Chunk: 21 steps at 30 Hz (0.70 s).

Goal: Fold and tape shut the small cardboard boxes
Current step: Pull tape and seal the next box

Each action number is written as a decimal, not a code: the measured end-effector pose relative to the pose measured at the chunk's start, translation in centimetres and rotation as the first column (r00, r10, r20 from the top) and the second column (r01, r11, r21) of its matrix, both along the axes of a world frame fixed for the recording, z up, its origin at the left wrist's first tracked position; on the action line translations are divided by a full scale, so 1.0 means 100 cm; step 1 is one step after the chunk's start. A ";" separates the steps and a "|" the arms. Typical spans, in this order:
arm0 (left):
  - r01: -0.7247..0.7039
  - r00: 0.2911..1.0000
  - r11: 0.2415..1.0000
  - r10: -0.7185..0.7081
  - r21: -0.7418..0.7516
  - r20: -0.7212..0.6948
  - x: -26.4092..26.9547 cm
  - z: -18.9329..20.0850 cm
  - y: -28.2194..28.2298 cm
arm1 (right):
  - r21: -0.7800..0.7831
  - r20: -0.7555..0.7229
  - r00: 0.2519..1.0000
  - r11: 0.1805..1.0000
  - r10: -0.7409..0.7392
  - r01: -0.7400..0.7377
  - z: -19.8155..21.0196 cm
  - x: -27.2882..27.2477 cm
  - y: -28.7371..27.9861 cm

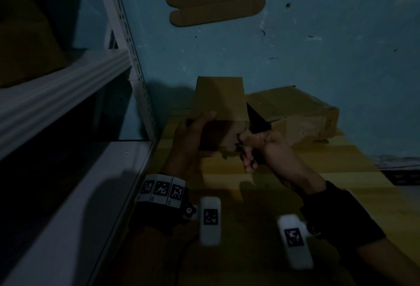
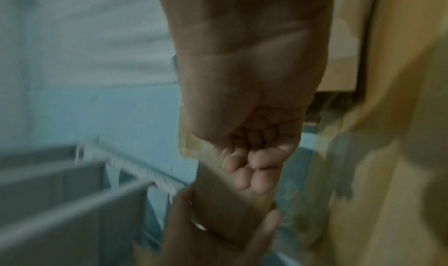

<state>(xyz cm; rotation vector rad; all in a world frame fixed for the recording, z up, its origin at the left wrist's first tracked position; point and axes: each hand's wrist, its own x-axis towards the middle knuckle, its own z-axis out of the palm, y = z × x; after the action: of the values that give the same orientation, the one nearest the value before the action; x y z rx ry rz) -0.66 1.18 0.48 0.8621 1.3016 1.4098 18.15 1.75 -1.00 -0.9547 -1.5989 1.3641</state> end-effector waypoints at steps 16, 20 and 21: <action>-0.002 0.999 0.997 -0.001 -0.076 -0.044 -0.001 0.001 -0.005 | 0.200 0.398 0.915 0.980 -0.059 -0.024 -0.002 0.007 0.003; -0.001 0.998 0.997 -0.004 -0.072 -0.068 0.001 -0.001 -0.006 | 0.349 0.634 0.717 0.935 -0.290 0.070 -0.010 0.007 0.008; 0.002 0.997 0.998 -0.007 -0.070 -0.073 0.001 -0.002 -0.006 | 0.378 0.643 0.693 0.922 -0.327 0.084 -0.010 0.008 0.009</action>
<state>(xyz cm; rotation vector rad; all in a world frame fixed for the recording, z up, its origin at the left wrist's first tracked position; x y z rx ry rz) -0.59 0.62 0.33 0.8762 1.3949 1.3319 18.91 2.63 -2.01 -1.5005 -2.0956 0.5414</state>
